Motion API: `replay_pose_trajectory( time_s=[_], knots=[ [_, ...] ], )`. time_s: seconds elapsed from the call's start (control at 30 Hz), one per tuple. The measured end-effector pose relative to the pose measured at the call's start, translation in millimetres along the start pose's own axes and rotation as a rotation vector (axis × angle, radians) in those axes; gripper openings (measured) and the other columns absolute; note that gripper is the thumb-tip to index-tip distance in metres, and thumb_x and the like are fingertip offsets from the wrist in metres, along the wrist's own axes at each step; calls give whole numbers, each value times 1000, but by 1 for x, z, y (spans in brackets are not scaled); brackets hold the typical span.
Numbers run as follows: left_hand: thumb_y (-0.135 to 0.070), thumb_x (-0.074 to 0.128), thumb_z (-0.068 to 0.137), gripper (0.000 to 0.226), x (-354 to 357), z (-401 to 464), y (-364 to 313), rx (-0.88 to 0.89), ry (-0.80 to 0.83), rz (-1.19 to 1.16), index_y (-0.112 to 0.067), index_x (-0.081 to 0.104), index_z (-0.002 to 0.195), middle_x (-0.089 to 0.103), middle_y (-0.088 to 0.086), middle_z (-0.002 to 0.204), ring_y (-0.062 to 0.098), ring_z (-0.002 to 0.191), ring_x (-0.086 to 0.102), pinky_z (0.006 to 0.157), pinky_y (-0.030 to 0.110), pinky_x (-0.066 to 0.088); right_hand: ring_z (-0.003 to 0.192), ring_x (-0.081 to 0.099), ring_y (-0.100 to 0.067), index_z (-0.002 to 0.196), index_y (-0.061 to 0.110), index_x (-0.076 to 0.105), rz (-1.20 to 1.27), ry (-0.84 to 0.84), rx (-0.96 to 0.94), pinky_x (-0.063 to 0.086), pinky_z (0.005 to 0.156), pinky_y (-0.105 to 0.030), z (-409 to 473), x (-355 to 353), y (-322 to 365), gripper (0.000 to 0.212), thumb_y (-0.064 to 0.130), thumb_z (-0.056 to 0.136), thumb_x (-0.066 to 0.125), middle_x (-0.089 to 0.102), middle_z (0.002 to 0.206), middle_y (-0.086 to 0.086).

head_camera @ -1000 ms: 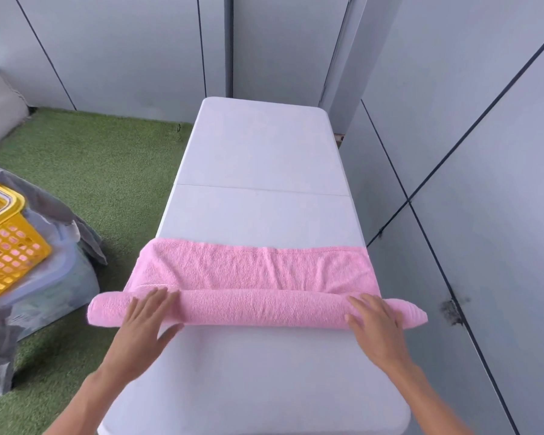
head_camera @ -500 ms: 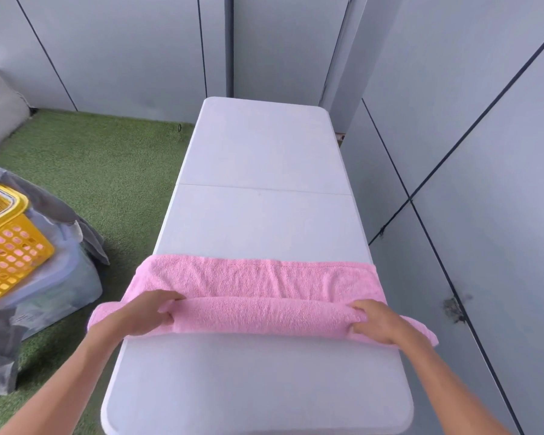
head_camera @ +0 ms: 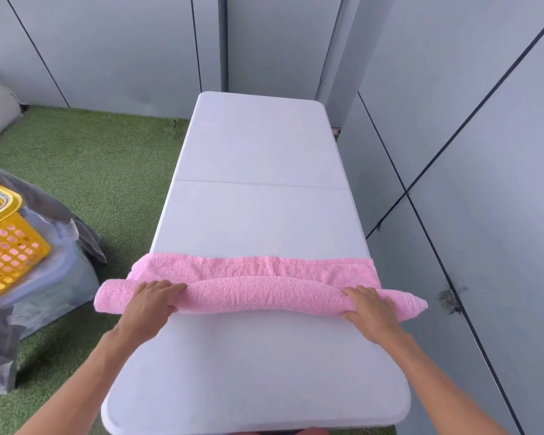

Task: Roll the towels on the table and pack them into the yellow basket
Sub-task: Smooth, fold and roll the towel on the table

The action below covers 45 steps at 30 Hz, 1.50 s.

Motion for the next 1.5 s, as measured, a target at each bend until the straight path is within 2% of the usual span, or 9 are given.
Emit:
replay_pose_trajectory(
  time_s=[0.13, 0.3, 0.4, 0.63, 0.77, 1.0, 1.17, 1.33, 1.5],
  knots=[
    [-25, 65, 88, 54, 1, 3, 11, -34, 387, -127, -26, 47, 139, 52, -6, 138, 15, 130, 44, 107, 27, 30, 118, 52, -19, 109, 45, 53, 181, 305, -30, 45, 93, -45, 5, 1, -16, 26, 38, 84, 60, 57, 118, 15],
    [-35, 48, 91, 42, -9, -12, 12, 62, -173, -157, -32, 53, 133, 56, 0, 135, 27, 129, 49, 106, 47, 38, 142, 19, -12, 143, 43, 28, 184, -104, -10, 13, 109, -58, -9, -6, -5, 45, 48, 98, 33, 30, 147, 17],
    [-49, 61, 84, 67, 6, -23, 4, 105, -126, -80, -30, 40, 144, 42, -3, 146, 22, 139, 34, 113, 53, 28, 145, 0, -13, 148, 42, 8, 94, -55, -37, 1, 110, -60, -18, 6, -1, 70, 61, 90, 43, 14, 143, 24],
    [-19, 78, 75, 57, -1, -6, 5, -13, -51, -37, -17, 57, 128, 64, 3, 112, 30, 108, 59, 96, 43, 42, 129, 41, -14, 141, 41, 30, -2, 21, -97, 32, 100, -44, -8, 5, -8, 56, 42, 91, 54, 48, 136, 14],
    [-33, 69, 85, 44, 2, -6, 16, -104, 250, -225, -28, 55, 127, 64, -6, 120, 19, 111, 59, 94, 35, 43, 116, 54, -15, 123, 43, 46, 471, 195, -41, 44, 94, -33, -12, 8, -15, 40, 43, 86, 61, 59, 121, 14],
    [-65, 29, 89, 60, 6, -34, 18, -206, -170, 7, -22, 55, 122, 62, 4, 111, 33, 104, 60, 94, 54, 41, 130, 40, -23, 138, 28, 40, 205, -280, 206, 18, 110, -55, -33, 15, -25, 60, 63, 91, 34, 47, 135, 0],
    [-68, 30, 85, 80, 19, -53, 16, 30, -129, 132, -14, 39, 143, 55, 1, 123, 26, 111, 54, 93, 46, 44, 108, 57, -30, 133, 22, 48, 33, -300, 187, 28, 105, -59, -35, 29, -33, 51, 54, 96, 32, 61, 110, -4],
    [-52, 51, 89, 54, 12, -32, 0, -198, -72, 97, -10, 50, 123, 58, 11, 97, 37, 86, 58, 66, 48, 47, 102, 53, -29, 114, 19, 50, 146, -226, 340, 38, 85, -40, -28, 15, -3, 41, 49, 99, 26, 62, 109, -6],
    [-50, 46, 94, 47, 21, -19, -61, -395, 178, -24, -8, 44, 117, 53, 13, 112, 35, 103, 56, 79, 43, 43, 108, 48, -32, 112, 14, 49, 227, -155, 313, 37, 87, -42, -28, 27, 56, 43, 46, 101, 22, 57, 116, -9]
  ],
)
Point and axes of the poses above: each hand's wrist, its own z-axis towards the middle knuckle, its own x-axis out of the palm, y = z × x, the point moved 6 cm from there along z, towards the middle knuckle
